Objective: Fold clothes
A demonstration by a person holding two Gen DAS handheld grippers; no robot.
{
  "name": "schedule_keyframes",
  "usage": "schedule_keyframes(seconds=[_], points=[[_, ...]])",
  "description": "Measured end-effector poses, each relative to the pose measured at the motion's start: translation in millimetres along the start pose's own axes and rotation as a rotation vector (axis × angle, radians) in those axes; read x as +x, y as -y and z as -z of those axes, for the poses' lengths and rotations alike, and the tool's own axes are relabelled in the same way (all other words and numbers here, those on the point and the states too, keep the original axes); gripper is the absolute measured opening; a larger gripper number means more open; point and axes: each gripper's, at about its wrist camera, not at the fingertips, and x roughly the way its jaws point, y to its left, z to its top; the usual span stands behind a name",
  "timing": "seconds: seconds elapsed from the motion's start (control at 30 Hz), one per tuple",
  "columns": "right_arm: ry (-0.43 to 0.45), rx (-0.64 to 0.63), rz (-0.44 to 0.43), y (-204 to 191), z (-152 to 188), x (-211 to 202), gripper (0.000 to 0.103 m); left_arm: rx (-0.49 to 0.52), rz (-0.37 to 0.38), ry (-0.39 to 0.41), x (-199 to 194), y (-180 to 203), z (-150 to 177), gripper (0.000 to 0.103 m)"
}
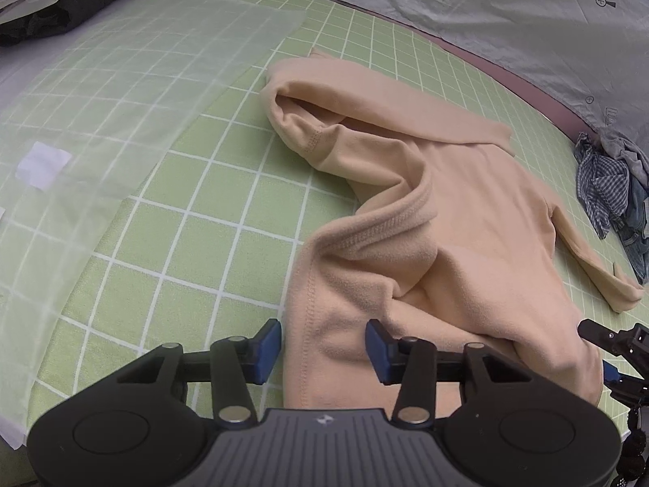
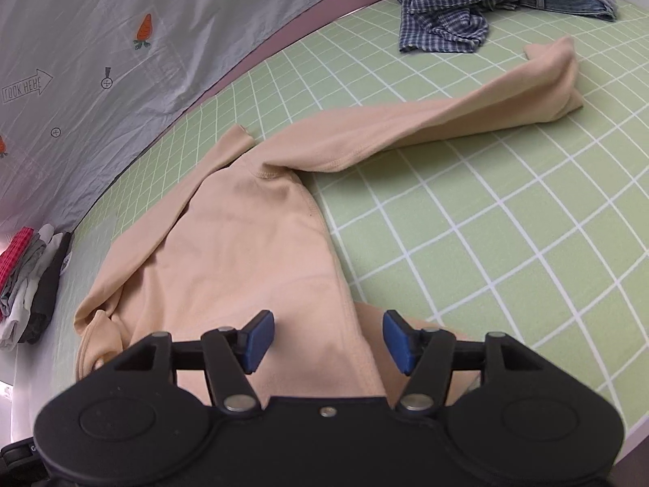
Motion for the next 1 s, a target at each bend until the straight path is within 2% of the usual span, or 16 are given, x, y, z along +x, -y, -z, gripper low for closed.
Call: schedule_keyframes(seconds=[0.03, 0.1, 0.13, 0.17, 0.2, 0.23, 0.33, 0.43, 0.6, 0.67, 0.77, 0.87, 0.9, 0.93, 0.97, 1.0], points=[[-0.001, 0.008, 0.001, 1.6, 2.2, -0.6, 0.063, 0.002, 0.009, -0.017, 2.7, -0.7, 2.2, 0.026], [-0.017, 0.024, -0.032, 5.7, 5.1, -0.9, 0.064, 0.012, 0.016, -0.026, 5.6, -1.0, 7.3, 0.013], [-0.024, 0.032, -0.049, 7.7, 6.5, -1.0, 0.06, 0.019, 0.016, -0.02, 5.9, -0.7, 9.9, 0.008], [-0.037, 0.046, -0.075, 9.6, 7.2, -0.5, 0.052, 0.025, 0.022, -0.023, 5.5, -0.5, 11.3, 0.003], [-0.049, 0.059, -0.101, 11.6, 7.9, -0.1, 0.029, 0.02, 0.02, -0.02, 4.1, -0.9, 12.6, 0.002], [-0.05, 0.07, -0.105, 13.3, 8.1, -0.8, 0.012, 0.018, 0.022, -0.018, 2.2, -1.5, 13.2, 0.002], [-0.039, 0.093, -0.119, 18.4, 7.7, -5.9, 0.004, 0.033, 0.019, 0.006, -15.1, -3.6, 13.0, 0.002], [-0.008, 0.105, -0.147, 21.8, 1.9, -18.0, 0.003, 0.046, 0.028, 0.034, -42.6, -8.8, 9.7, 0.002], [-0.002, 0.078, -0.124, 21.3, -1.3, -20.6, 0.003, -0.033, 0.019, 0.073, -72.7, -27.2, 4.6, 0.002], [0.0, 0.067, -0.115, 21.0, -2.6, -21.6, 0.003, -0.067, -0.009, 0.069, -65.5, -33.8, 6.1, 0.002], [0.003, 0.05, -0.102, 20.7, -4.5, -23.2, 0.003, -0.065, -0.087, 0.007, -40.3, -36.3, 12.9, 0.003], [-0.004, 0.025, -0.057, 19.8, -3.2, -20.2, 0.006, -0.032, -0.137, 0.014, -39.7, -32.8, 19.5, 0.015], [-0.006, 0.004, -0.029, 18.9, -2.1, -19.2, 0.011, -0.029, -0.15, 0.025, -41.1, -32.2, 17.7, 0.031], [-0.008, -0.017, -0.002, 18.0, -1.0, -18.3, 0.021, -0.026, -0.163, 0.035, -42.5, -31.7, 15.9, 0.045], [0.006, -0.026, 0.014, 17.7, -2.7, -19.5, 0.03, -0.023, -0.176, 0.046, -43.9, -31.1, 14.1, 0.05], [0.02, -0.034, 0.03, 17.3, -4.4, -20.8, 0.047, -0.02, -0.188, 0.057, -45.3, -30.5, 11.9, 0.056]])
